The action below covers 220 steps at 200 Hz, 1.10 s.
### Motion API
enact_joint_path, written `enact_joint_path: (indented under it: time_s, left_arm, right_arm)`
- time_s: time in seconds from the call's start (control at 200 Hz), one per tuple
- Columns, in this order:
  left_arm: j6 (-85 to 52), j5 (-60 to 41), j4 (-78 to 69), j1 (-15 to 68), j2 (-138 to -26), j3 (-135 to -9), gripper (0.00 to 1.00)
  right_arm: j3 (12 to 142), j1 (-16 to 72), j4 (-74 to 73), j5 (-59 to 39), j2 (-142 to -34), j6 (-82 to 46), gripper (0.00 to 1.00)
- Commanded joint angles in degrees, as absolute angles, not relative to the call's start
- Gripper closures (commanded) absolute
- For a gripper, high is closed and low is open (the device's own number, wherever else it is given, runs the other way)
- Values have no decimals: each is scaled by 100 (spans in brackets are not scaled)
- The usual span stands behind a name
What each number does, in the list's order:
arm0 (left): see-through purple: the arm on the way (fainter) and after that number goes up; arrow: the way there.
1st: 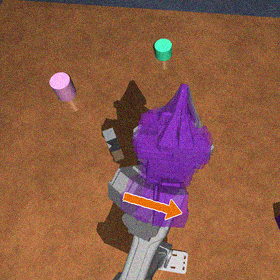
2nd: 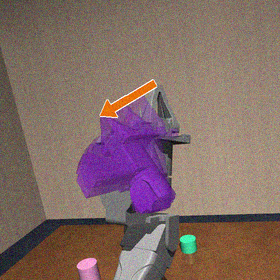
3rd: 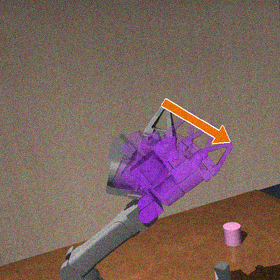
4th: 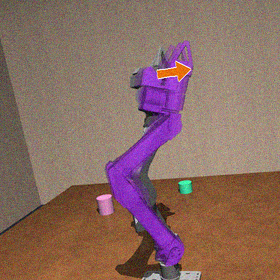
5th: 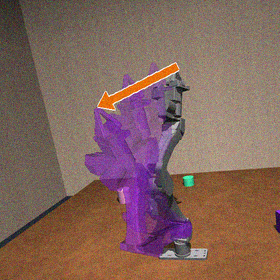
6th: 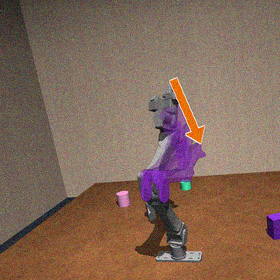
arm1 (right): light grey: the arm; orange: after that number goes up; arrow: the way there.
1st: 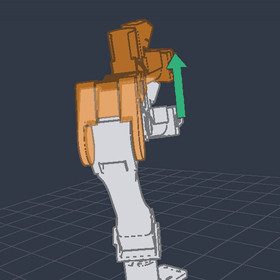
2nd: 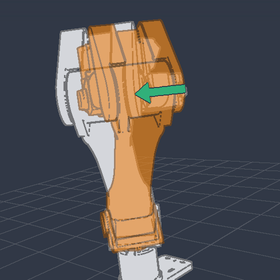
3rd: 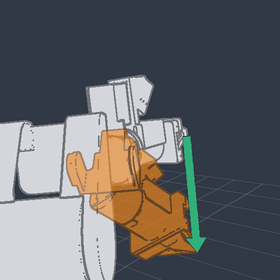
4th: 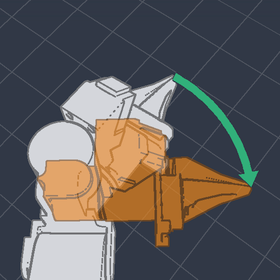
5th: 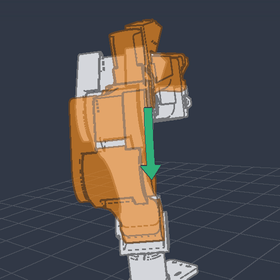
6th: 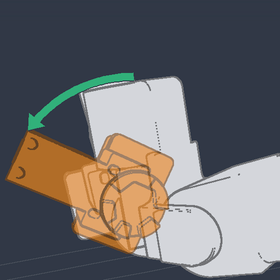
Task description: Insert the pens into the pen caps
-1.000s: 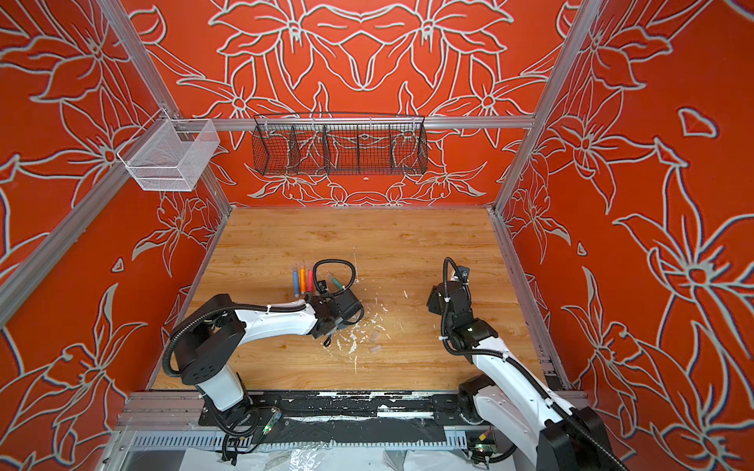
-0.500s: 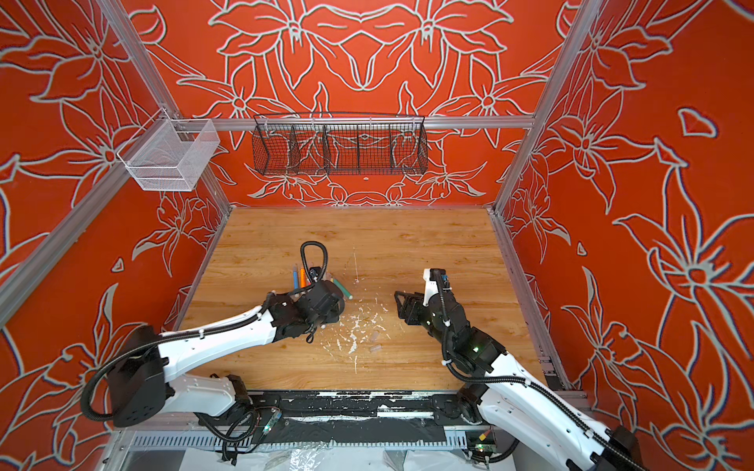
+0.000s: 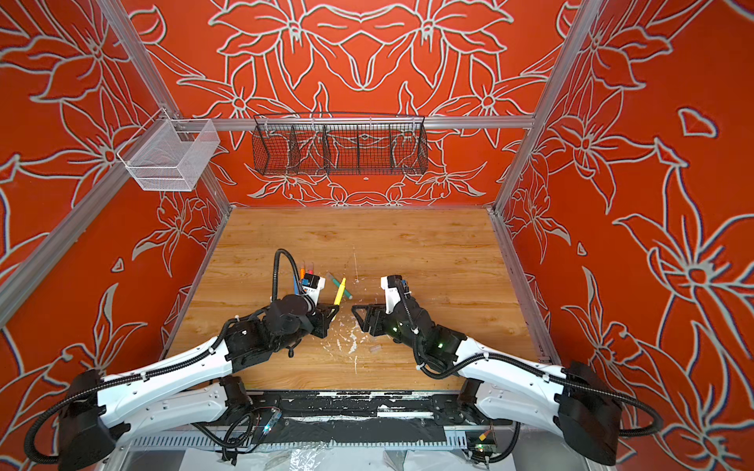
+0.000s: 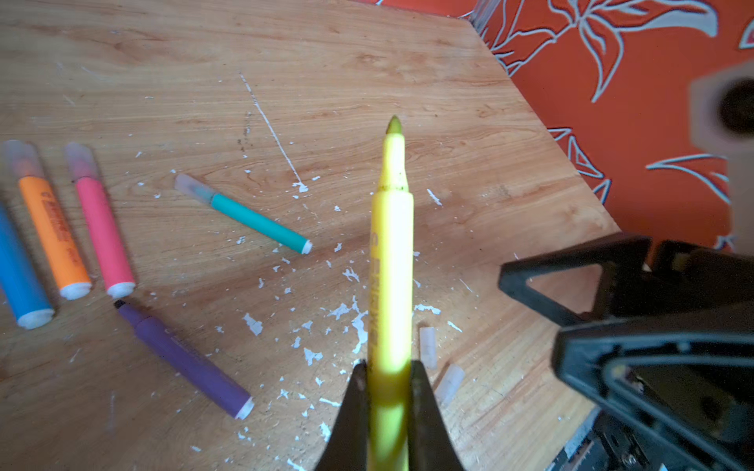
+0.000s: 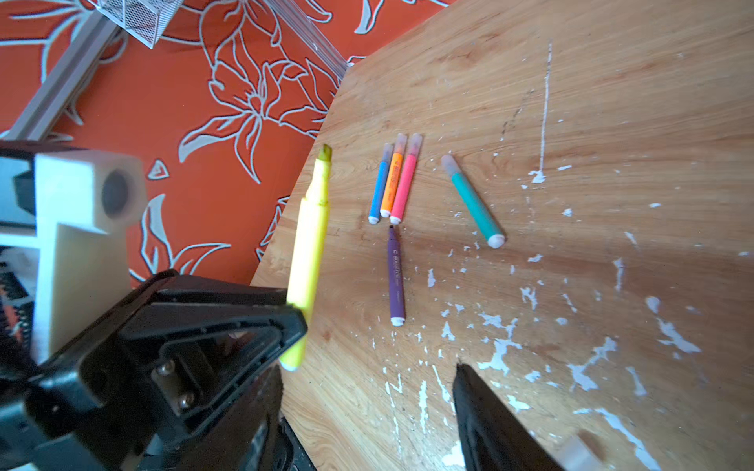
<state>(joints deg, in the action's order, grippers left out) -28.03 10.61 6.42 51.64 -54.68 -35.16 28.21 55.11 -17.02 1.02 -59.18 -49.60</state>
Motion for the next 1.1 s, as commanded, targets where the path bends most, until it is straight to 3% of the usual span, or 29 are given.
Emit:
enact_joint_path:
  time_s: [0.0,0.23,0.58,0.876,0.926,1.096]
  left_arm:
    - [-2506,729,27,5278,-5288,-3364,100]
    - [-2390,583,-276,5419,-5143,-3114,100]
    - [-2289,359,-728,5577,-5115,-2705,100]
    - [-2147,453,-716,5687,-5102,-2611,100]
    - [-2131,481,-752,5690,-5074,-2573,100]
    - [-2070,619,-887,5688,-5010,-2520,77]
  right_arm:
    - [3015,5629,-2397,151,-6183,-5244,32]
    - [3058,5651,-2910,134,-6645,-5345,34]
    - [3160,5660,-3005,349,-6784,-5358,46]
    - [3250,5666,-3004,338,-7018,-5448,93]
    - [3260,5660,-3014,291,-7064,-5474,98]
    - [3296,5716,-3076,167,-7116,-5550,100]
